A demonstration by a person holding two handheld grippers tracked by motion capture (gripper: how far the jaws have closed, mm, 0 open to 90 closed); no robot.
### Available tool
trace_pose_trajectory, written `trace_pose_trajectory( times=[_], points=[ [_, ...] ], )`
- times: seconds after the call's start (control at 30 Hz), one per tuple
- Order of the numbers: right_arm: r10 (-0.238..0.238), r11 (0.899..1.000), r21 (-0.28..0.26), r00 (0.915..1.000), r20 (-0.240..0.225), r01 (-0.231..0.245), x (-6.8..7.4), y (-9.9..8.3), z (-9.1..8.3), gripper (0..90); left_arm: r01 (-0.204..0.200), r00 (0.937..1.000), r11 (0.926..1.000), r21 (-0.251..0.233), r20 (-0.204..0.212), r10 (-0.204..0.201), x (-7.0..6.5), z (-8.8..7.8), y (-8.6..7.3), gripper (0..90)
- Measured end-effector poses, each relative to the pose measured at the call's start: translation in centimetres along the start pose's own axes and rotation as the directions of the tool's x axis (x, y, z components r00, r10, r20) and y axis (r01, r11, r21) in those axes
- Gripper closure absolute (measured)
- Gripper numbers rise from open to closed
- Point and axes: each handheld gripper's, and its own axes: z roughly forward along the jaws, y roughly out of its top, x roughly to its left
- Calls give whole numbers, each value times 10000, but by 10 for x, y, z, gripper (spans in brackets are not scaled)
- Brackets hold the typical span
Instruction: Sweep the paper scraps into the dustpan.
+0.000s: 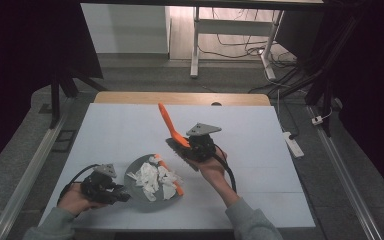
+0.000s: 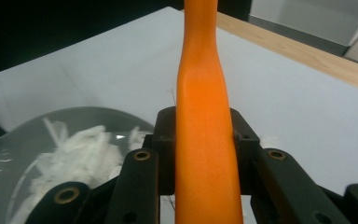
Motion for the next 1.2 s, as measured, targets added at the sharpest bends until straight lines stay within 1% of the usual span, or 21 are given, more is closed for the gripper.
trace_pose_trajectory(
  times=[0.13, 0.23, 0.33, 0.53, 0.63, 0.73, 0.93, 1.0, 1.1, 1.2],
  points=[
    [172, 9998, 77, 9987, 478, -176, -14, -4, -2, 703, 39, 10000, 10000, -27, -36, -40, 1, -2, -1, 608],
    [362, 9991, 197, 9968, 713, -377, -24, -8, -1, 703, 40, 10000, 10000, -64, -47, -41, 2, -3, -2, 608],
    [452, 9982, 357, 9943, 962, -488, -32, -12, 1, 703, -1, 10000, 10000, -67, -10, 1, 1, -4, -3, 608],
    [605, 9960, 582, 9903, 1253, -682, -44, -19, 5, 703, -31, 10000, 10000, -7, -5, 31, 2, -5, -4, 608],
    [609, 9954, 661, 9898, 1284, -698, -47, -21, 7, 703, -78, 10000, 10000, 43, 30, 78, 2, -6, -5, 608],
    [628, 9935, 863, 9895, 1298, -743, -49, -24, 12, 703, -47, 10000, 10000, 21, 31, 47, 2, -6, -6, 608],
    [561, 9876, 1387, 9907, 1240, -733, -46, -30, 24, 703, -88, 9999, 9999, 82, 52, 87, 2, -7, -7, 608],
    [486, 9858, 1545, 9923, 1143, -661, -43, -31, 28, 703, -91, 9999, 9999, 73, 52, 90, 1, -6, -6, 608],
    [353, 9803, 1908, 9954, 896, -519, -36, -31, 35, 703, -111, 9999, 9999, 97, 59, 111, 1, -5, -6, 609],
    [118, 9776, 2090, 9976, 676, -257, -27, -32, 42, 704, -117, 9999, 9999, 91, 64, 117, 1, -5, -5, 608]
  ],
)
